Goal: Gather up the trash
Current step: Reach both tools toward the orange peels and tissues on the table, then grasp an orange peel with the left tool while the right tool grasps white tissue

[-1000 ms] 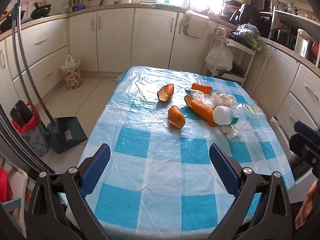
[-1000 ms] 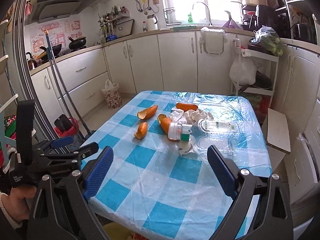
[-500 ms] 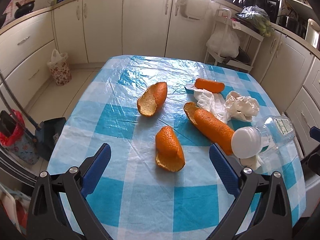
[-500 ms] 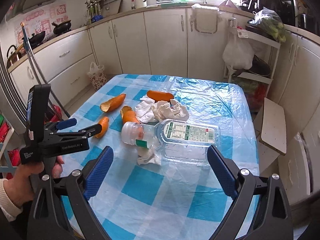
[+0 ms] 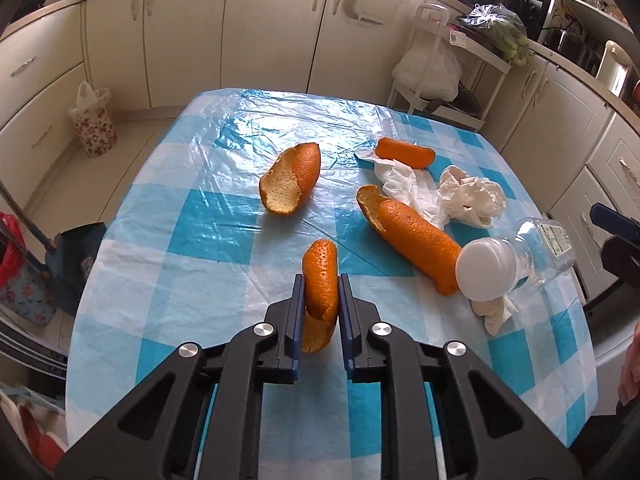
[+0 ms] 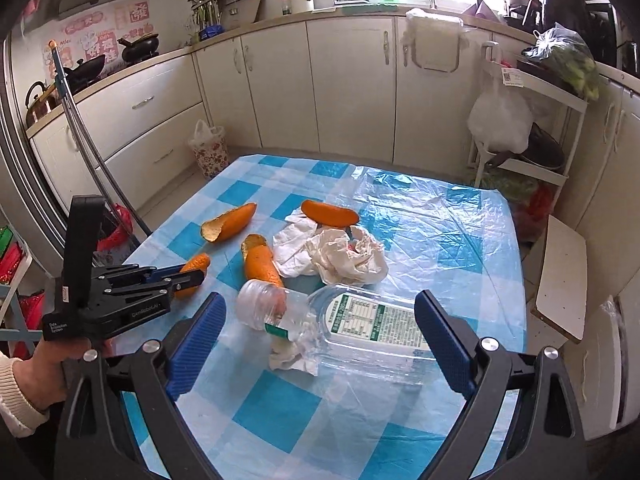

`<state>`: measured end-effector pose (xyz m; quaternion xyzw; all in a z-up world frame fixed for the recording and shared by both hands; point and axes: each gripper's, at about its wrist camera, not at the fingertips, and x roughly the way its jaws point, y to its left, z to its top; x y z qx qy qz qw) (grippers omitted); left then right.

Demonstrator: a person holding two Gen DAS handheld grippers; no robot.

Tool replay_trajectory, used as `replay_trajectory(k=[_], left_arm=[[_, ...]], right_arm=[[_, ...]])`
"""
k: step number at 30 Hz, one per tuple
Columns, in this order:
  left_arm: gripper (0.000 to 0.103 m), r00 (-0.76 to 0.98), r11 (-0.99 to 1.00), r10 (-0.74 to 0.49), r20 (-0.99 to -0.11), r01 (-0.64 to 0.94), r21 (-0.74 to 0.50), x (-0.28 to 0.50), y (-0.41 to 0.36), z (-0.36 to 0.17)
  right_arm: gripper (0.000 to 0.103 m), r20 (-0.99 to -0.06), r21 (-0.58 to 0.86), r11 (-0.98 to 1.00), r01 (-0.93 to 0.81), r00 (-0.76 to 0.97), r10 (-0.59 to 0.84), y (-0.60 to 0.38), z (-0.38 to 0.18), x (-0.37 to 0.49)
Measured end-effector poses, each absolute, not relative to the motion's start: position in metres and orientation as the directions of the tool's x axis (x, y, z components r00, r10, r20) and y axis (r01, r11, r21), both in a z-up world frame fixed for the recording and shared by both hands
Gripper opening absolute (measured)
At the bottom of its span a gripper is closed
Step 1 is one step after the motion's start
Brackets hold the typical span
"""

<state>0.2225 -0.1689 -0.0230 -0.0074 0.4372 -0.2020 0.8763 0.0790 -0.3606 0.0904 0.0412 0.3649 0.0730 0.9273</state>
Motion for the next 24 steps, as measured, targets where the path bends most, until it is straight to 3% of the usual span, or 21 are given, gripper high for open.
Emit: replay_trajectory(k=[8, 13, 18, 24], left_arm=[[0.013, 0.536, 0.905, -0.414, -0.735, 0.325, -0.273, 0.191, -0.116, -0.017], [0.013, 0.544, 0.906, -0.418, -0.728, 0.304, -0.293, 0.185, -0.102, -0.022], [0.013, 0.543, 0.899, -0.436, -0.717, 0.301, -0.319, 0.186, -0.097, -0.025], [0.013, 0.538, 0.893, -0.447, -0.714, 0.318, -0.319, 0.184, -0.099, -0.025]], right_arm=[[0.091, -0.688, 0.079, 0.992, -0.098, 0.715, 0.125, -0.347, 0.106, 0.11], [0.091, -0.774, -0.007, 0.996, -0.083, 0.632, 0.048, -0.342, 0.102, 0.151], [0.091, -0.813, 0.099, 0.995, -0.004, 0.577, 0.083, -0.369, 0.092, 0.177], [0.091, -0.81, 0.178, 0.982, -0.064, 0.558, 0.183, -0.346, 0.093, 0.201]])
